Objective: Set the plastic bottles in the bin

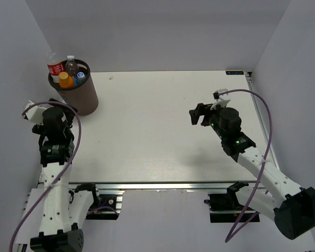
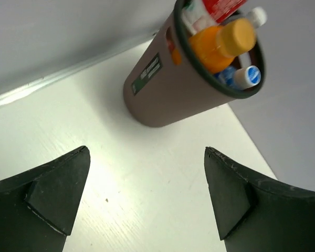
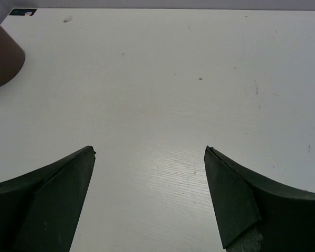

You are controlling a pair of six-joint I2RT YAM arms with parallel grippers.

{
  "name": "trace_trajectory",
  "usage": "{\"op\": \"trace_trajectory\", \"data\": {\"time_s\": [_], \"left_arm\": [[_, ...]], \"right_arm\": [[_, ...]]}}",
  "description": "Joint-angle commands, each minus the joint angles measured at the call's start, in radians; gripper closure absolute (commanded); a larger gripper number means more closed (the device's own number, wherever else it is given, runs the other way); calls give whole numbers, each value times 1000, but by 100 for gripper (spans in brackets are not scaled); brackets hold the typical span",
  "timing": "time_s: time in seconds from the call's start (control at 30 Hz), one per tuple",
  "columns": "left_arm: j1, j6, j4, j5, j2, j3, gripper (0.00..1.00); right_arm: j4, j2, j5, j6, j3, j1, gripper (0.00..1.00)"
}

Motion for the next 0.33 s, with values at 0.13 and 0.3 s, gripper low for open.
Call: {"op": "trace_trajectory", "data": {"time_s": [0.13, 0.3], "left_arm": [[-1, -81, 0, 65, 109, 2, 2], [-1, -79, 34, 102, 123, -18, 2]], "right_arm": [[-9, -168, 129, 47, -78, -3, 11], [93, -257, 105, 18, -167, -3, 10]]}}
